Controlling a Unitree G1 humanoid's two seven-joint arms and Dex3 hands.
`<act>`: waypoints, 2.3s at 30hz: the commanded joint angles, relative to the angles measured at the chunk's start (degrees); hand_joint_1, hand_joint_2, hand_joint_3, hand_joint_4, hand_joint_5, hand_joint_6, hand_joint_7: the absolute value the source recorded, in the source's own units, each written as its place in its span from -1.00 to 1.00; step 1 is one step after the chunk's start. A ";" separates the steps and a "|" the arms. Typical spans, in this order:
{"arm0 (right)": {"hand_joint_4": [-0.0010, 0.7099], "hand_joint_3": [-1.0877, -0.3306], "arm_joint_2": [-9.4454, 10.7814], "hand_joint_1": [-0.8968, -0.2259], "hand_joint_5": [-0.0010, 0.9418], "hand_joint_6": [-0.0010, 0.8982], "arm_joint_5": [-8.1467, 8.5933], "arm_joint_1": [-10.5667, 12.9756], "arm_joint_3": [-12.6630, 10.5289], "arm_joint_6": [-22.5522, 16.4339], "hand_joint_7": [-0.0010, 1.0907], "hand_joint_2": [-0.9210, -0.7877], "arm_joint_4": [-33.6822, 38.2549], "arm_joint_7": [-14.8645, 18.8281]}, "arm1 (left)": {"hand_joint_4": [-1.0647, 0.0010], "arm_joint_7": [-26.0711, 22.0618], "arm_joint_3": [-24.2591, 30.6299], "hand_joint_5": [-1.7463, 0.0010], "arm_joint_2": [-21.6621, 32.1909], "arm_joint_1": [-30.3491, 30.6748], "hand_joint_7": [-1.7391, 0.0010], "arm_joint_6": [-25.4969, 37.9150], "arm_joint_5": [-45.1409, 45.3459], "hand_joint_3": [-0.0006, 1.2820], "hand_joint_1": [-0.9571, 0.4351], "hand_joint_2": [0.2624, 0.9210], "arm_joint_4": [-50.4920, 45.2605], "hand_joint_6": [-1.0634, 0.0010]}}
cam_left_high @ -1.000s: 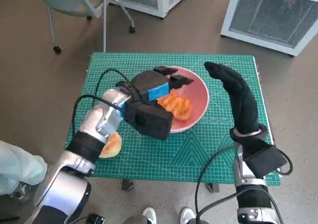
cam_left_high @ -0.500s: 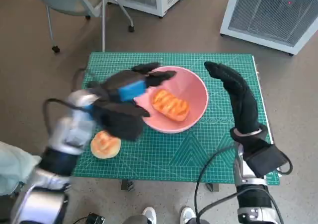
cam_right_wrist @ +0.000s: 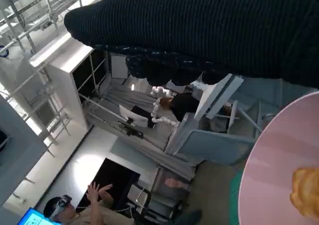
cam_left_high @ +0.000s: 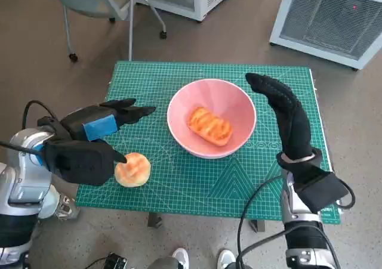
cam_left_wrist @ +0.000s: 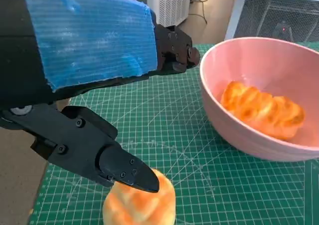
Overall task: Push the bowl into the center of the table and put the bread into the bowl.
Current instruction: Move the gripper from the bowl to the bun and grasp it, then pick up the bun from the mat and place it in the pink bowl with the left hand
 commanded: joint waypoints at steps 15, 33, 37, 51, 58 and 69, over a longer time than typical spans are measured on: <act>-0.74 -0.31 -0.93 -0.54 -0.99 -1.00 1.66 -2.01 -0.35 -0.23 -0.38 -1.00 4.63 3.75 | 0.77 -0.97 -2.15 0.99 0.03 5.04 0.97 0.60 0.00 -1.00 0.02 0.48 3.67 0.44; -0.74 -0.31 -1.88 -0.56 -1.00 -1.00 1.71 -1.49 -0.43 0.21 -0.38 -1.00 3.86 4.41 | 0.49 0.66 -8.71 0.98 -2.10 6.91 0.95 5.17 7.22 -0.99 0.09 0.54 3.50 0.05; -0.74 -0.31 -1.97 -0.56 -1.00 -1.00 1.62 -1.42 -0.39 0.41 -0.38 -1.00 3.61 4.31 | 0.20 2.16 -9.74 0.97 -2.88 7.14 0.93 6.13 9.21 -0.97 0.20 0.64 4.03 -0.25; -0.74 -0.32 -1.70 -0.55 -1.00 -1.00 1.24 -1.13 -0.29 0.98 -0.38 -1.00 2.74 3.71 | -0.38 8.15 -9.58 -0.17 -3.94 9.03 -0.33 1.18 8.69 -0.96 0.37 0.99 6.23 -0.28; -0.74 -0.32 -1.61 -0.55 -1.00 -1.00 1.23 -0.89 -0.34 0.88 -0.38 -1.00 2.52 3.63 | -0.37 8.83 -8.97 -0.19 -3.69 8.45 -0.37 -0.59 8.02 -0.96 0.38 1.00 7.05 -0.28; -0.74 -0.32 -1.68 -0.55 -1.00 -1.00 1.61 -0.68 -0.55 0.68 -0.38 -1.00 2.75 3.88 | -0.39 7.42 -4.05 -0.21 -2.43 4.15 -0.35 -0.66 4.15 -0.96 0.38 1.00 4.71 -0.26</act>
